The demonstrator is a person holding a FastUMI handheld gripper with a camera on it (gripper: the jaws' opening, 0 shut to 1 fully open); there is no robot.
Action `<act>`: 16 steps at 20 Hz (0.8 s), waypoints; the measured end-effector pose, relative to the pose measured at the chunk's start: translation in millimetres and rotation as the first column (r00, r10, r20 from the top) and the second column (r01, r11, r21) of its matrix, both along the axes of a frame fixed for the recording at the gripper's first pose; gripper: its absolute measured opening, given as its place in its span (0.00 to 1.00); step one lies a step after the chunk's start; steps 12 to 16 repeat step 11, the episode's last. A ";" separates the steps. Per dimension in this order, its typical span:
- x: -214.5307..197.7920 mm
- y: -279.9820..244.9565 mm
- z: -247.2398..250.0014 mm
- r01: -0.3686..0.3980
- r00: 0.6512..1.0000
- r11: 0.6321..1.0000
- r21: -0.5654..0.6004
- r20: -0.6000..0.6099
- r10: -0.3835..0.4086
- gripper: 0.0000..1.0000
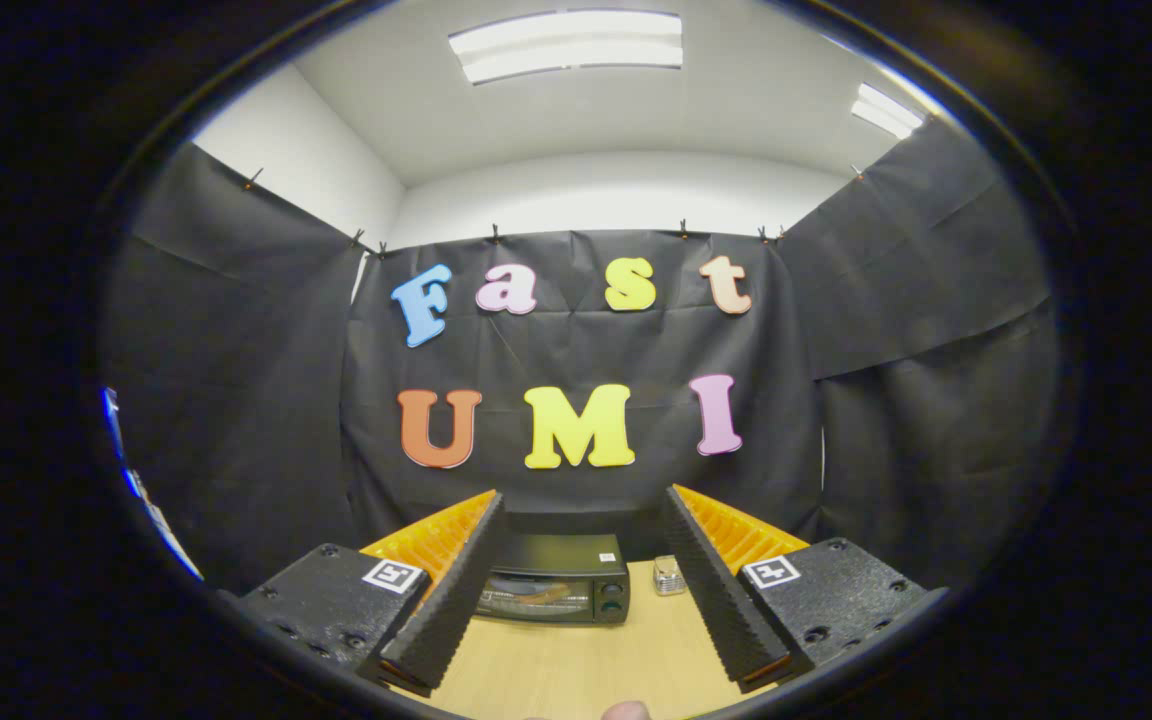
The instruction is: Open the toaster oven, put the food inside, and close the toaster oven door.
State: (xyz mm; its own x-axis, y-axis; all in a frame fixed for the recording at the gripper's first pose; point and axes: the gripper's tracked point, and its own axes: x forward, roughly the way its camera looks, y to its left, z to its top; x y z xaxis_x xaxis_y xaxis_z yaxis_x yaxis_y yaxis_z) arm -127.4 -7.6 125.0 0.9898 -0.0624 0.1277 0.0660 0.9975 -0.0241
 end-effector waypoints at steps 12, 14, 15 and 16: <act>14.2 3.3 -25.5 -0.054 0.993 0.993 0.105 -0.101 0.065 1.00; 14.2 3.3 -25.5 -0.054 0.993 0.993 0.105 -0.101 0.065 1.00; 14.2 3.3 -25.5 -0.054 0.993 0.993 0.105 -0.101 0.065 1.00; 14.2 3.3 -25.5 -0.054 0.993 0.993 0.105 -0.101 0.065 1.00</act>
